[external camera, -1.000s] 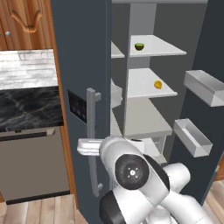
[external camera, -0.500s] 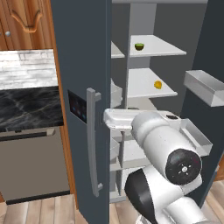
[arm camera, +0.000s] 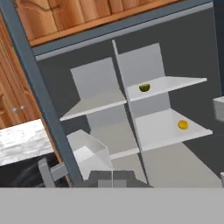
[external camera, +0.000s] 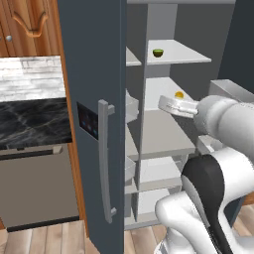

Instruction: Retrieve the kiwi and mango from the fridge and place them into the bowl on the dining table.

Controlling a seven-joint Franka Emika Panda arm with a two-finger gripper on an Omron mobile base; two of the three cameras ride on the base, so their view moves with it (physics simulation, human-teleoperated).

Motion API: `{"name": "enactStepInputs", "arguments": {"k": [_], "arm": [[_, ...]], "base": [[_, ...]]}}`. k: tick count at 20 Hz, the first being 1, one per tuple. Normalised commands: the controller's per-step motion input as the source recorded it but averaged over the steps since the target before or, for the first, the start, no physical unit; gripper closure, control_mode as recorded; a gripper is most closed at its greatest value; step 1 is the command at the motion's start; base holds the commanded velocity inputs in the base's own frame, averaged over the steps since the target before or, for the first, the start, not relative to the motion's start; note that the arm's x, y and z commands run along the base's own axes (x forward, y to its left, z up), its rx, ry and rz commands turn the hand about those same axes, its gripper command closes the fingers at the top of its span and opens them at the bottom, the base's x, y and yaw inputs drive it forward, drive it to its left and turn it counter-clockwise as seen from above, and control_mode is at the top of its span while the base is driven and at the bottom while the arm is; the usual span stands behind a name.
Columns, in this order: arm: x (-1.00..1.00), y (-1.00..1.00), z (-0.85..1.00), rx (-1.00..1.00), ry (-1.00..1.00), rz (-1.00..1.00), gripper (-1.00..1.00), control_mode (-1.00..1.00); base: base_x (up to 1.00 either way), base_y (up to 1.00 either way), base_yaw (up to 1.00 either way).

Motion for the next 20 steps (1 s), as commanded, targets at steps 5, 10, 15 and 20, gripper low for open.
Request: {"name": "enactStepInputs", "arguments": {"k": [5, 10, 15, 20], "arm": [[0.42, -0.35, 0.00, 0.09, 0.03, 0.12, 1.00, -1.00], [0.68, 0.02, -0.04, 0.02, 0.13, 0.15, 1.00, -1.00], [0.72, 0.61, -0.20, 0.00, 0.09, 0.20, 1.00, -1.00], [0.42, 0.31, -0.01, 0.00, 0.00, 0.13, 1.00, -1.00]], "base": [[0.00, 0.00, 0.00], [0.00, 0.00, 0.00], [0.00, 0.00, 0.00], [0.00, 0.00, 0.00]]}}
